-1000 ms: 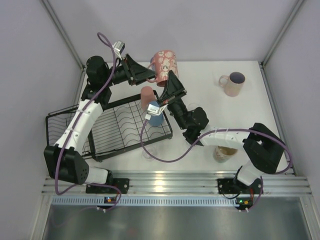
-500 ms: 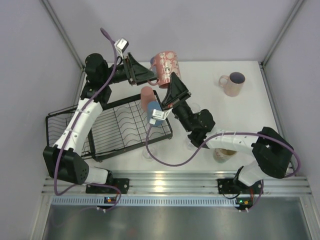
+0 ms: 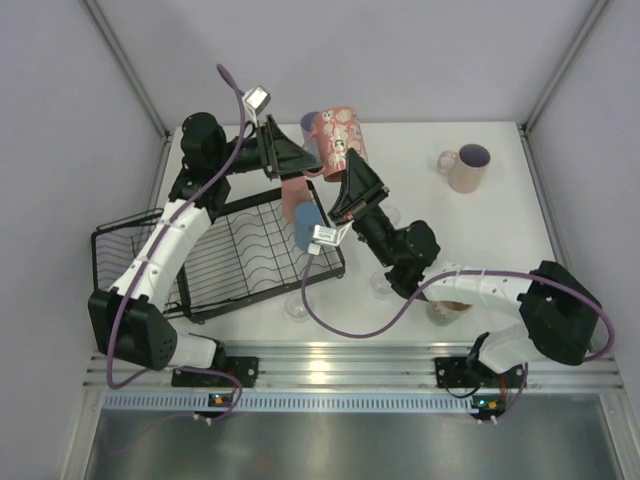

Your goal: Load the cups into the dish rack

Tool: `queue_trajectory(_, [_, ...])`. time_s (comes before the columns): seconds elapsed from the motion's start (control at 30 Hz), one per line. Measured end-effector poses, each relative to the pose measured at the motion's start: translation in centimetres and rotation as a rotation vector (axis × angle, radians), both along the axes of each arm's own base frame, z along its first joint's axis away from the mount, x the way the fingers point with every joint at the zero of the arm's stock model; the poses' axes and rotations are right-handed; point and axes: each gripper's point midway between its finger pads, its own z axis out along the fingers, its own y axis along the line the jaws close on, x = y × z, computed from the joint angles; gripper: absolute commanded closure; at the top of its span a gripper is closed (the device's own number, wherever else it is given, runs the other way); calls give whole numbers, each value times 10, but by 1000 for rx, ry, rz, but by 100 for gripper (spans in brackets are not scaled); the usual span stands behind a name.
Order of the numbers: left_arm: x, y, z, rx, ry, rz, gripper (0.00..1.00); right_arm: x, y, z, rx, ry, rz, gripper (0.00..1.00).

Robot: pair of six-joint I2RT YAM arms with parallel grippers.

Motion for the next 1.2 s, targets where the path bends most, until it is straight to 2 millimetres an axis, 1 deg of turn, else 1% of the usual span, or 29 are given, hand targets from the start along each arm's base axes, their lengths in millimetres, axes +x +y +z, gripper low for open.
queue_trajectory(0.13, [-2, -2, -4, 3, 12, -9, 46, -2, -1, -3, -13, -3, 5, 100])
queue_trajectory(0.27, [-6, -4, -10, 10, 36, -32, 52, -9, -2, -8, -39, -22, 32, 100])
queue_trajectory(0.3, [-8, -4, -12, 12, 44, -42, 55, -13, -3, -9, -43, -27, 43, 100])
queue_trajectory(0.5, [-23, -8, -23, 26, 78, -118, 55, -25, -6, -9, -66, -43, 88, 100])
queue_trajectory(0.63, [-28, -7, -31, 47, 88, -146, 54, -29, -1, -12, -99, -59, 100, 100])
queue_trajectory(0.73, [-32, -6, -38, 66, 92, -164, 57, -33, 4, -16, -124, -68, 102, 100])
queue_trajectory(0.77, [-33, -6, -41, 72, 99, -169, 65, -34, 5, -18, -131, -70, 102, 100])
queue_trajectory(0.8, [-34, -5, -44, 79, 108, -173, 69, -35, 6, -19, -143, -74, 100, 100])
queue_trajectory(0.83, [-35, -5, -47, 86, 115, -176, 76, -34, 8, -22, -157, -76, 94, 100])
queue_trajectory(0.87, [-34, -4, -51, 95, 126, -171, 93, -34, 10, -24, -173, -80, 88, 100])
queue_trajectory(0.9, [-33, -3, -55, 103, 136, -166, 100, -33, 12, -27, -188, -79, 84, 100])
queue_trajectory(1.07, [-26, 2, -69, 125, 180, -152, 100, -25, 18, -44, -224, -58, 61, 100])
queue_trajectory(1.13, [-22, 4, -74, 133, 195, -136, 100, -20, 21, -51, -227, -53, 49, 85])
queue_trajectory(1.17, [-19, 6, -76, 138, 205, -128, 100, -18, 23, -53, -225, -52, 42, 79])
queue_trajectory(1.2, [-18, 6, -78, 141, 217, -125, 100, -16, 25, -55, -226, -55, 34, 78])
